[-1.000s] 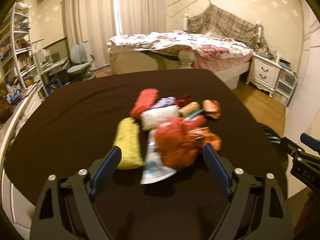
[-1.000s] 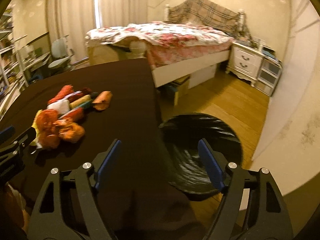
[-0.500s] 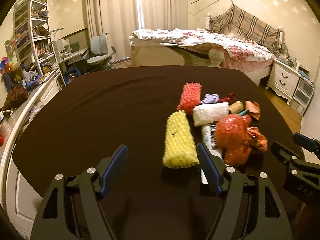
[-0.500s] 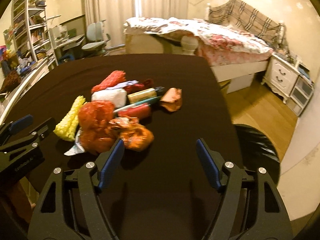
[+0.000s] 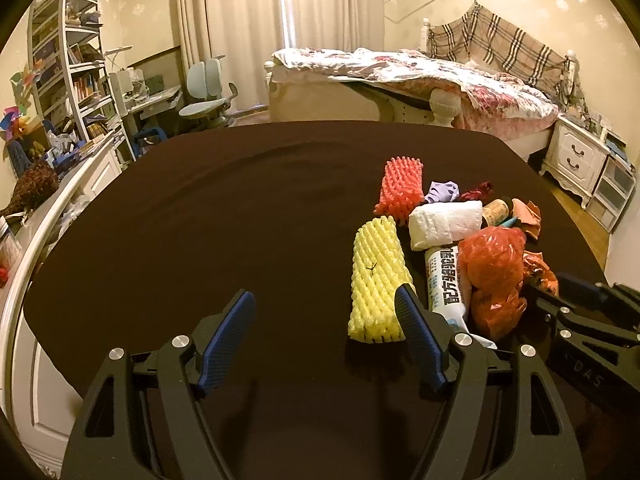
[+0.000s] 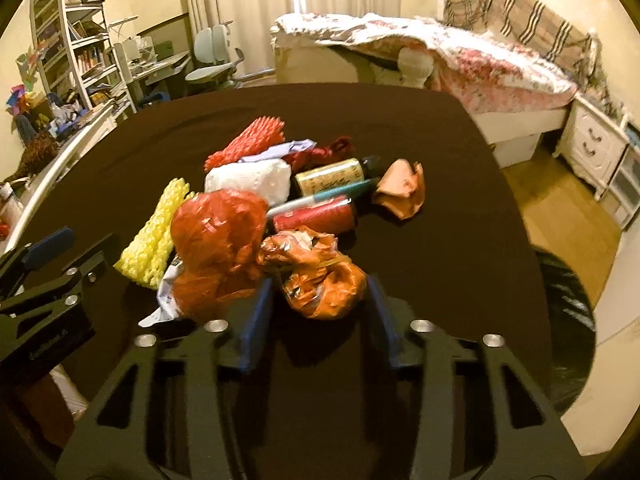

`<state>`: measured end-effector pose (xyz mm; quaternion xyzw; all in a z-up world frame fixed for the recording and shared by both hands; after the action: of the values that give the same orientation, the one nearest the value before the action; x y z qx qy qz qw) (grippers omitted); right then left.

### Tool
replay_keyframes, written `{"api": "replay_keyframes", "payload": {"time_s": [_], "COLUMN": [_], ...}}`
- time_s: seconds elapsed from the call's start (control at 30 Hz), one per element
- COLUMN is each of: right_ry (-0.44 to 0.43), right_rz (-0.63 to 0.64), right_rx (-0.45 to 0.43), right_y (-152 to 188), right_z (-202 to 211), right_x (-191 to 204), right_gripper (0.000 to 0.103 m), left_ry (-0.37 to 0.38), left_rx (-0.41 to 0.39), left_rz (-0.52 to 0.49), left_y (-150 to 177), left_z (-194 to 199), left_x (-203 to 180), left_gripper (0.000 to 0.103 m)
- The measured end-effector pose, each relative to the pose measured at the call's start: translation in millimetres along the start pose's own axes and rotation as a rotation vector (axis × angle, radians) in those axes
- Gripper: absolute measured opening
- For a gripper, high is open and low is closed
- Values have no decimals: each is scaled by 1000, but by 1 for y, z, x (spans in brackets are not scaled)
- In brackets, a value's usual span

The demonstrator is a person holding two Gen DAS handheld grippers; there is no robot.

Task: Collect trash
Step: 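Move the right gripper to the orange crumpled wrapper while the left gripper reaches the yellow foam net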

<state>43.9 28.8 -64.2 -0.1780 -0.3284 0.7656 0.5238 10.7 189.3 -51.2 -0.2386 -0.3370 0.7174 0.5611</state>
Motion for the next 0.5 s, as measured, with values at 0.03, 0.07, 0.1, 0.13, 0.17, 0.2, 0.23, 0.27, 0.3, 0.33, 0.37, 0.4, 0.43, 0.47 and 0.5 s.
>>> {"api": "replay_keyframes", "payload": {"time_s": [0.03, 0.07, 0.1, 0.13, 0.17, 0.2, 0.23, 0.27, 0.3, 0.33, 0.37, 0.4, 0.43, 0.47, 0.5], "right_ry": [-2, -3, -3, -2, 2, 8, 14, 23, 29, 32, 37, 41, 46, 48, 49], "right_rz": [0, 1, 0, -1, -2, -4, -5, -8, -12, -17, -23, -26, -29, -32, -35], "right_rx": [-4, -7, -10, -12, -14, -16, -18, -20, -21, -21, -22, -23, -25, -27, -28], "right_y": [0, 1, 1, 2, 3, 4, 5, 6, 8, 9, 11, 12, 13, 14, 14], "right_z": [1, 2, 4, 6, 8, 10, 10, 12, 12, 13, 14, 15, 16, 17, 17], "right_x": [0, 0, 0, -1, -3, -5, -7, -10, -12, -15, -18, -19, -22, -23, -25], "right_gripper": [42, 42, 40, 40, 40, 40, 40, 40, 40, 40, 40, 39, 39, 39, 39], "left_ry": [4, 7, 9, 12, 15, 19, 21, 25, 30, 34, 38, 41, 43, 44, 43], "left_rx": [4, 7, 10, 12, 14, 15, 15, 17, 18, 18, 19, 22, 26, 29, 34], "left_rz": [1, 2, 3, 5, 6, 9, 11, 13, 16, 18, 21, 22, 22, 21, 16], "left_y": [0, 0, 1, 1, 1, 0, 0, 0, 0, 0, -1, -1, -1, -1, -1], "left_z": [-1, -1, -2, -2, -2, -2, -2, -2, -1, -1, -1, -2, -4, -6, -9], "left_x": [0, 0, -1, -1, -1, 0, 0, -2, -2, -2, -4, -4, -4, -6, -8], "left_gripper": [74, 75, 75, 76, 76, 76, 77, 77, 78, 78, 79, 79, 79, 79, 79]}}
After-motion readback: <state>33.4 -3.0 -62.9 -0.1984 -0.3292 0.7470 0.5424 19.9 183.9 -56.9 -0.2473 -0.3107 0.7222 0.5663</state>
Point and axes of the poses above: each gripper's, at about its wrist camera, not at the fingertips, and z roughly against the way its jaws point, x to its left, y to its underside, the point moved 4 cm from there along -z, roughly the way its jaws point, and after that the axes turned 1 degree about -x, right-handed, at the moved point
